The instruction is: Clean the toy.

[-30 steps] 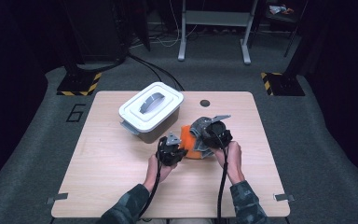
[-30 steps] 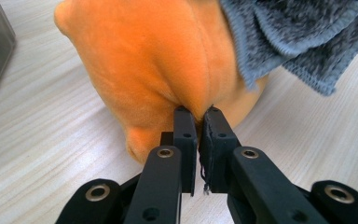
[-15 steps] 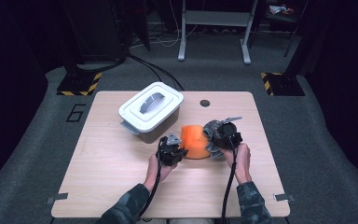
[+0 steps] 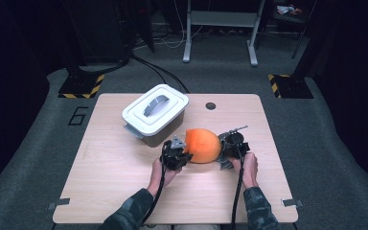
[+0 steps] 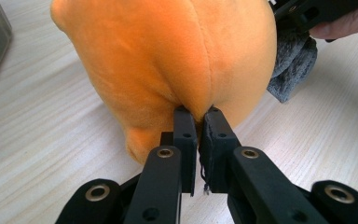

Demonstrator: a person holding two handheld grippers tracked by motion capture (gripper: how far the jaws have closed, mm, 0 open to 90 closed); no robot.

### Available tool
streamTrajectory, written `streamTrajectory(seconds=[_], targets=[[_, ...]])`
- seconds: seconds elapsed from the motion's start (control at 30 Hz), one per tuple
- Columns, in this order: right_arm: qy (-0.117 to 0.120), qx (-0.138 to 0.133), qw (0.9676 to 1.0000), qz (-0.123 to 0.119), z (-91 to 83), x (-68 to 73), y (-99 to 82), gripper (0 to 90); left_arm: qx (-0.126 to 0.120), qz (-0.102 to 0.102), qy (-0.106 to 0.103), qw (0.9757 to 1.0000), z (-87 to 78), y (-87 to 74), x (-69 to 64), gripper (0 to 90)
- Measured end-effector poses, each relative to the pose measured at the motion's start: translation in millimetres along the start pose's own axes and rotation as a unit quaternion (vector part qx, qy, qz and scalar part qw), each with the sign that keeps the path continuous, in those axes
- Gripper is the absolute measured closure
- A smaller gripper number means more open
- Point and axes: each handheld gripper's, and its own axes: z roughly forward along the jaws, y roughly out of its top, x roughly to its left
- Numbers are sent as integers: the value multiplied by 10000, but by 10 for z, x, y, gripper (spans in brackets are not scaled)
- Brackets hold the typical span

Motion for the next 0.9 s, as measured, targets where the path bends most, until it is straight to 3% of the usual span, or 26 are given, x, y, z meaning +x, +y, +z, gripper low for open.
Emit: streamTrajectory(seconds=[0.13,0.3,0.5,0.73,0.9], targets=[[-143,-101,9998,-20,-152,-24,21,700,-17,-4,-8,10000,-3,-3,9,851],[-197,-541,9983,-121,-500,0,93,700,-39,18,-6,10000,0,2,2,850],[203,-996,9938,-457,-790,276,214,699,-31,-1,3,10000,4,2,-2,850],[709,-1150,9881,-729,-813,620,344,697,-25,43,5,10000,12,1,-6,849],[815,-1131,9857,-949,-714,788,407,691,-17,13,-6,10000,18,0,-19,849]])
